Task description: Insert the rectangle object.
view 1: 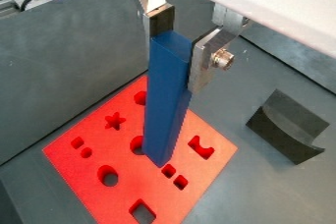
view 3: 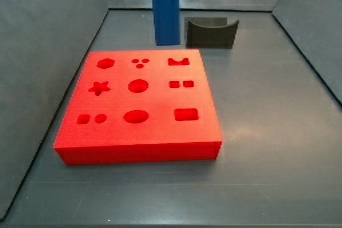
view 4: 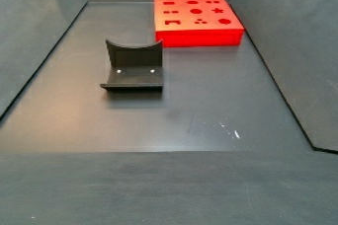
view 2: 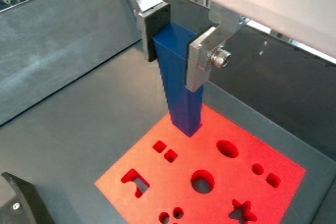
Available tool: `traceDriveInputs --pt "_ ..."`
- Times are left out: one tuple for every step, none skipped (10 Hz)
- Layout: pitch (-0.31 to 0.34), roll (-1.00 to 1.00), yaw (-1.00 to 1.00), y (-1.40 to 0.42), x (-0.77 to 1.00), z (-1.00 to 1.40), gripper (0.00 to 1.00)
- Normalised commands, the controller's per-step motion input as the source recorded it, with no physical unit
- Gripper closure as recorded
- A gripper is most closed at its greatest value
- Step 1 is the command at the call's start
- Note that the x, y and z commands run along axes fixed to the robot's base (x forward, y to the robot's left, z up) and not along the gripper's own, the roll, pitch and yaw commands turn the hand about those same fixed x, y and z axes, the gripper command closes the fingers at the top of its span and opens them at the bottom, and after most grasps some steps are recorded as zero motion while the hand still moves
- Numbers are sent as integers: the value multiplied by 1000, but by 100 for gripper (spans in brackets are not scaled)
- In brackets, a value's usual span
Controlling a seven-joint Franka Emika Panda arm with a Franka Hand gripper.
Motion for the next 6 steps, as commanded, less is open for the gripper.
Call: traceDriveInputs --pt "0 103 -17 149 -34 -51 100" --pt "0 86 0 417 0 -54 100" --pt "0 71 0 463 0 -60 100" --pt "0 60 0 434 -6 -49 100" --pt "0 61 0 314 -37 -71 100" --pt "-10 184 74 -380 111 -126 100"
